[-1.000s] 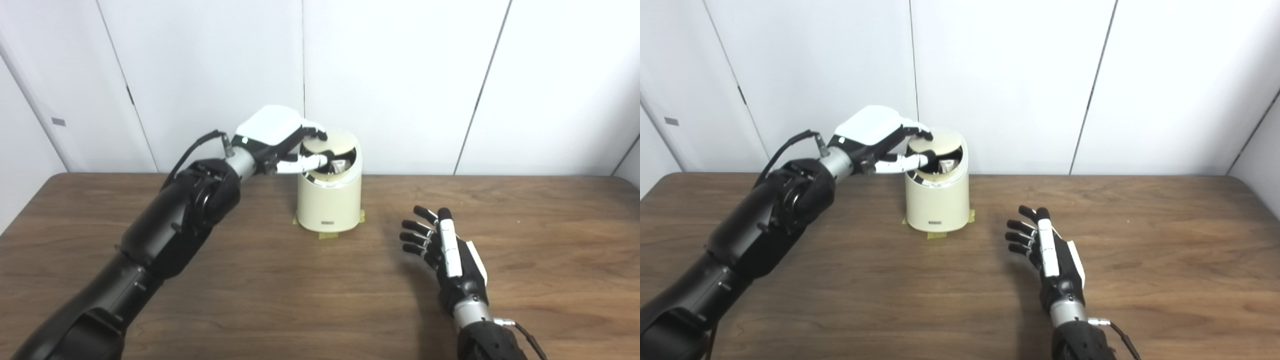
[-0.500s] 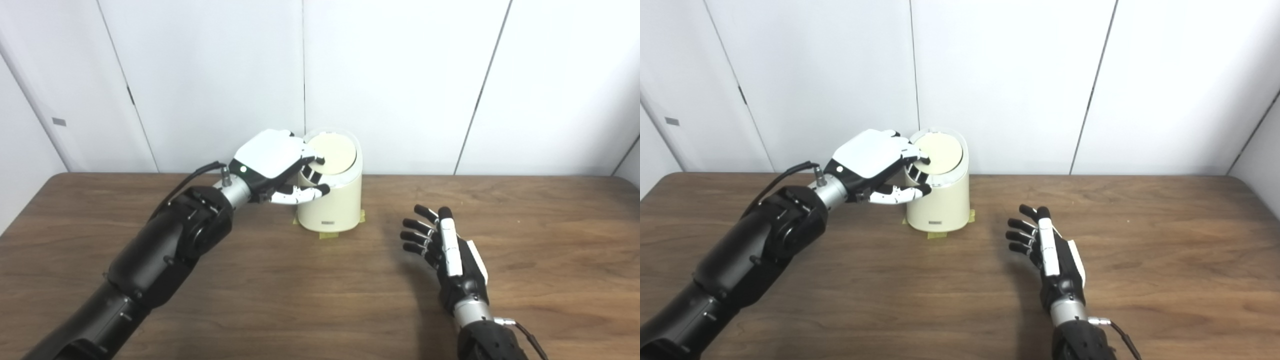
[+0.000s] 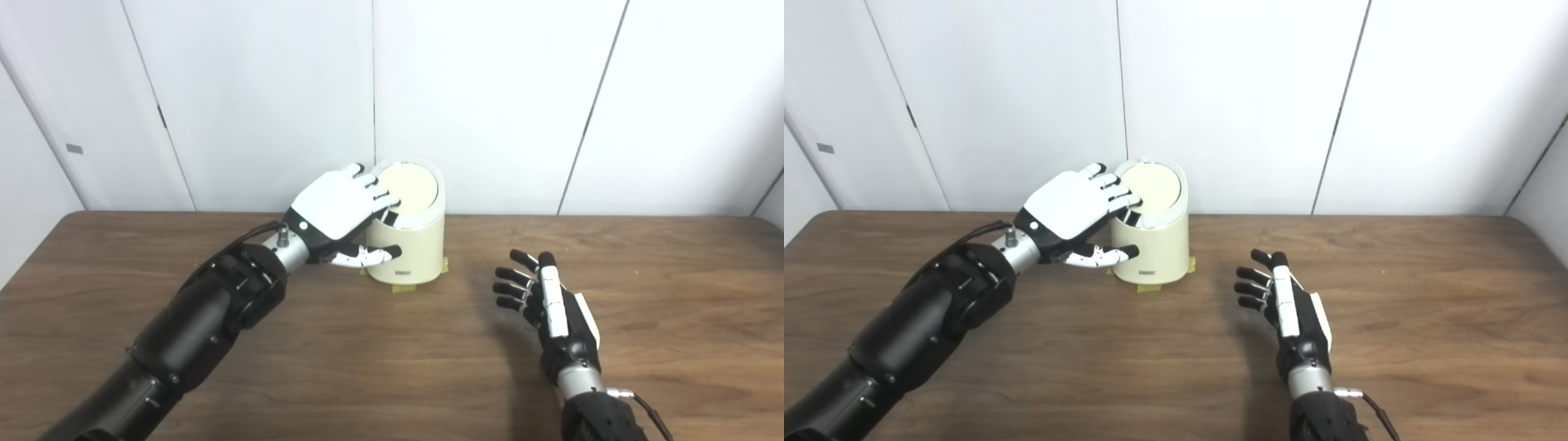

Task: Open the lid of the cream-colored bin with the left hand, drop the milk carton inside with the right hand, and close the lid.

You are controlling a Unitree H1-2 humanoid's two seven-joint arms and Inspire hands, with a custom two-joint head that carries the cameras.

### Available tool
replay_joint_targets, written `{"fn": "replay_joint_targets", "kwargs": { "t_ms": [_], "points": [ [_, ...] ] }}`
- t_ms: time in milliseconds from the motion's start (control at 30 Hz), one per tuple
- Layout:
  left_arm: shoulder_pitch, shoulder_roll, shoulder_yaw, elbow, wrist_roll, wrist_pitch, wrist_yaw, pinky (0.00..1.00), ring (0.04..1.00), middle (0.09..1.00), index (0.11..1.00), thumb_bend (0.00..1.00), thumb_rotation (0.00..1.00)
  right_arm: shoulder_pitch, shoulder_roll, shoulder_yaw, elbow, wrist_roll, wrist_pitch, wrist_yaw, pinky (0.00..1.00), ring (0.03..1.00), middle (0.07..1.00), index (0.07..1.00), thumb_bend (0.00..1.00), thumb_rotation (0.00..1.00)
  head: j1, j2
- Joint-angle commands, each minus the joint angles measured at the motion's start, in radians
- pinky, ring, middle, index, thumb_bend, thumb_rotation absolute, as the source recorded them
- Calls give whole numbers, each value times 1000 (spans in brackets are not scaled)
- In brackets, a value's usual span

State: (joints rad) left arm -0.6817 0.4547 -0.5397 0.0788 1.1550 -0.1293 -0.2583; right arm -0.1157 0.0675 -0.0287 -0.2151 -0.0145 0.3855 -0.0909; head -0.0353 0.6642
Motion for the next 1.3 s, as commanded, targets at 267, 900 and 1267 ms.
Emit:
{"fn": "replay_joint_targets", "kwargs": {
  "t_ms": [267, 900, 1267],
  "points": [
    [-11, 19, -27, 2, 21, -34, -73, 915, 890, 834, 815, 527, 1000, -39, 9, 4, -49, -11, -17, -6, 641, 680, 710, 799, 550, 1000, -3, 7],
    [175, -295, 648, -208, -966, 321, 39, 818, 850, 871, 903, 447, 1000, -39, 0, 4, -61, -4, -3, 8, 610, 655, 673, 795, 508, 1000, -11, 7],
    [398, -367, 736, -296, -1177, 449, 118, 908, 909, 898, 912, 499, 1000, -28, -14, 4, -88, 12, -5, 23, 647, 699, 716, 791, 538, 1000, -11, 11]
  ]
}}
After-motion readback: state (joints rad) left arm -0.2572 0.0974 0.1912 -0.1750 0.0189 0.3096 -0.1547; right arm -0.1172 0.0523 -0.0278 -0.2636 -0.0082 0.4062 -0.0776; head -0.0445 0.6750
